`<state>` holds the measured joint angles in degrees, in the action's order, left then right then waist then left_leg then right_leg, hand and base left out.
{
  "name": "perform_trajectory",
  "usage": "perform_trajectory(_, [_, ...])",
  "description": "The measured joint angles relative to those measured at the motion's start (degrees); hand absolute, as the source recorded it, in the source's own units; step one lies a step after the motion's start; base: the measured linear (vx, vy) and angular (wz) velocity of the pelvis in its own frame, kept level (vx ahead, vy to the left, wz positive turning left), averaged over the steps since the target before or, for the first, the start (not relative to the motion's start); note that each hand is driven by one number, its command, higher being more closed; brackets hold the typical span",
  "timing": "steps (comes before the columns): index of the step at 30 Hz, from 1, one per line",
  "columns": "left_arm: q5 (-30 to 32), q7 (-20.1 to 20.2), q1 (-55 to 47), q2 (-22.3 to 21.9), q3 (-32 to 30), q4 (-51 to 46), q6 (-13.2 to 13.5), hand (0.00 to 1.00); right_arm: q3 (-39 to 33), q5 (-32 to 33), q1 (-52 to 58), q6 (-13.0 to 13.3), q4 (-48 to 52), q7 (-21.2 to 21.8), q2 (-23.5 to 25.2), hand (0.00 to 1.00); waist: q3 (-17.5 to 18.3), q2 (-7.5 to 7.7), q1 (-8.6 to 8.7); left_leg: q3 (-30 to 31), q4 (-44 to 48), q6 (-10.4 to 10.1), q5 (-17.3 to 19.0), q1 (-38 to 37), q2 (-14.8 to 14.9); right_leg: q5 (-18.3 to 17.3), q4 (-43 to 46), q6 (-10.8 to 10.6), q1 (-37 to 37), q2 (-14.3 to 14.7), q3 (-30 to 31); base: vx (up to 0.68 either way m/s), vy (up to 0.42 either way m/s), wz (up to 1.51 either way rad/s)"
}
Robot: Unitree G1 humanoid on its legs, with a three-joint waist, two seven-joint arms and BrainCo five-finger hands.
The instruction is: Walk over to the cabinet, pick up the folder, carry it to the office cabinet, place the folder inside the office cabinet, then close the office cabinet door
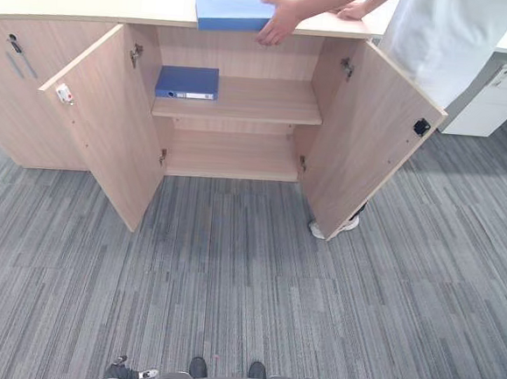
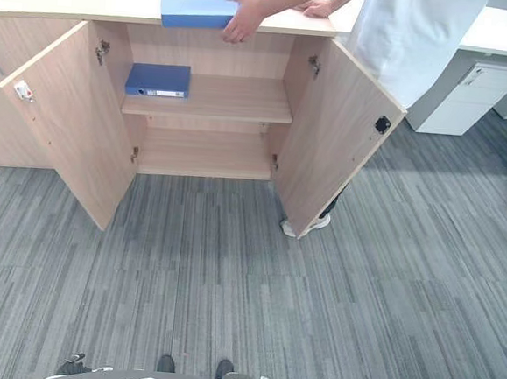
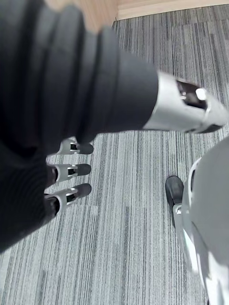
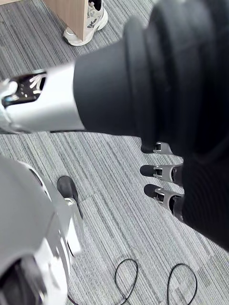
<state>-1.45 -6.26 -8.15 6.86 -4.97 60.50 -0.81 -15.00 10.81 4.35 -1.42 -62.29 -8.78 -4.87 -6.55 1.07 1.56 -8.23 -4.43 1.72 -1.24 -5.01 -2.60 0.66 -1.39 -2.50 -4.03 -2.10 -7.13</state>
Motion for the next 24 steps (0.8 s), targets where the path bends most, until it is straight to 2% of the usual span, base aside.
perform_trajectory(8, [0.08, 0.16, 2.19, -0.09, 0.09, 0.90, 0.86, 0.00, -1.03, -1.36, -4.52, 0.09, 0.09, 0.06, 2.66, 0.00, -0.91, -0.10, -0.07, -0.02, -0.03, -1.17, 0.75, -1.95, 0.14, -0.26, -0.36, -0.43, -2.03, -0.06, -0.07, -0.02, -0.006, 0.00])
perform_trajectory(20, [0.03, 0.18, 2.35, -0.04, 0.14, 1.25, 0.91, 0.00, -0.89, -2.17, -4.58, 0.12, 0.12, 0.04, 2.61, 0.00, -1.40, -0.02, -0.18, -1.12, -0.52, -0.74, 0.56, -1.15, 0.09, -0.31, -1.88, -0.85, -1.78, -0.61, -2.02, -0.09, -0.008, -0.04])
perform_trajectory(23, [0.03, 0.19, 2.40, 0.07, 0.24, 1.40, 0.91, 0.00, -0.91, -2.17, -4.58, 0.12, -0.02, 0.04, 2.59, 0.00, -1.37, 0.09, -0.14, -1.12, -0.52, -0.42, 0.79, -1.15, -0.11, 0.47, -2.10, -1.26, -2.02, -0.85, -2.80, 0.06, 0.006, 0.01])
perform_trajectory(24, [0.03, 0.19, 2.45, 0.10, 0.32, 1.40, 0.91, 0.00, -0.91, -2.18, -4.63, 0.11, -0.19, 0.05, 2.56, 0.00, -1.35, 0.11, -0.21, -1.14, -0.51, -0.29, 0.76, -1.30, -0.17, 0.87, -2.35, -0.82, -2.02, -0.87, -2.88, 0.09, -0.003, 0.01])
